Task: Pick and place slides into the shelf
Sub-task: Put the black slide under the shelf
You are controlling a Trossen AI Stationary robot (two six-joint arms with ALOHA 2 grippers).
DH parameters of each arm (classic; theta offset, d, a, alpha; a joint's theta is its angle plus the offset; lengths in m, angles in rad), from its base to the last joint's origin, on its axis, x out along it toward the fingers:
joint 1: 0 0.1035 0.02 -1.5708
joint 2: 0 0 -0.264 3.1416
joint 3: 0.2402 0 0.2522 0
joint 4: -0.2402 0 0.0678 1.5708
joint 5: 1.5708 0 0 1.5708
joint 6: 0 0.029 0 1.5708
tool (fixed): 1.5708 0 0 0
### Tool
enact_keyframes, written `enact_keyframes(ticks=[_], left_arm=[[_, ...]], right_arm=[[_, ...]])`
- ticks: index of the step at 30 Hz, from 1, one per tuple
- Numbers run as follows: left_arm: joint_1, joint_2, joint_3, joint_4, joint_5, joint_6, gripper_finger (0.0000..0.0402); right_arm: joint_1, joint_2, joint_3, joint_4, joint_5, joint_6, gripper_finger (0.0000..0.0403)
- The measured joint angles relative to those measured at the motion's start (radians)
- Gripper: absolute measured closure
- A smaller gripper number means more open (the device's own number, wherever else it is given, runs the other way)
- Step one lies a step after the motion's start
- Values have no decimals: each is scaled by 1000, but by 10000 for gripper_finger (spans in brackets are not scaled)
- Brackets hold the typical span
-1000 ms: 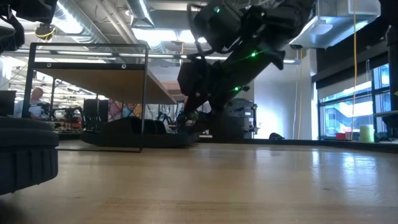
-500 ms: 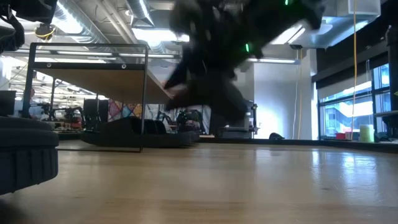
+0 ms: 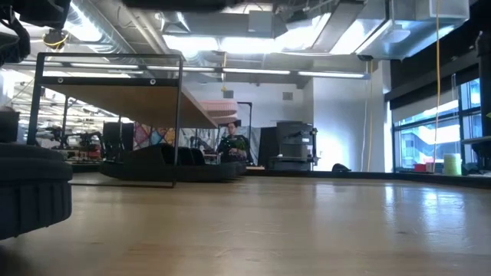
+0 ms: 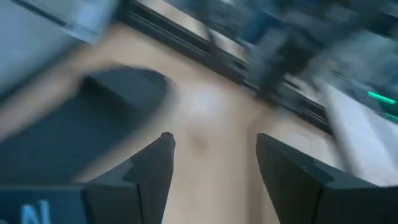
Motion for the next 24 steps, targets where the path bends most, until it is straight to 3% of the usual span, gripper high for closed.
enact_keyframes(ticks=[2, 4, 9, 16, 24], left_arm=[[0, 0, 0, 0, 0, 0, 185], [0, 0, 0, 0, 0, 0, 185], [0, 0, 0, 2, 0, 0, 185], [0, 0, 0, 4, 0, 0, 185], [0, 0, 0, 4, 0, 0, 185]], right_arm=[[0, 15, 12, 26, -112, 0, 177], [0, 44, 24, 79, -150, 1, 177], [-1, 153, 93, 162, -151, 14, 177], [0, 341, 293, 123, -152, 79, 177], [-12, 465, 486, 13, -151, 78, 177]])
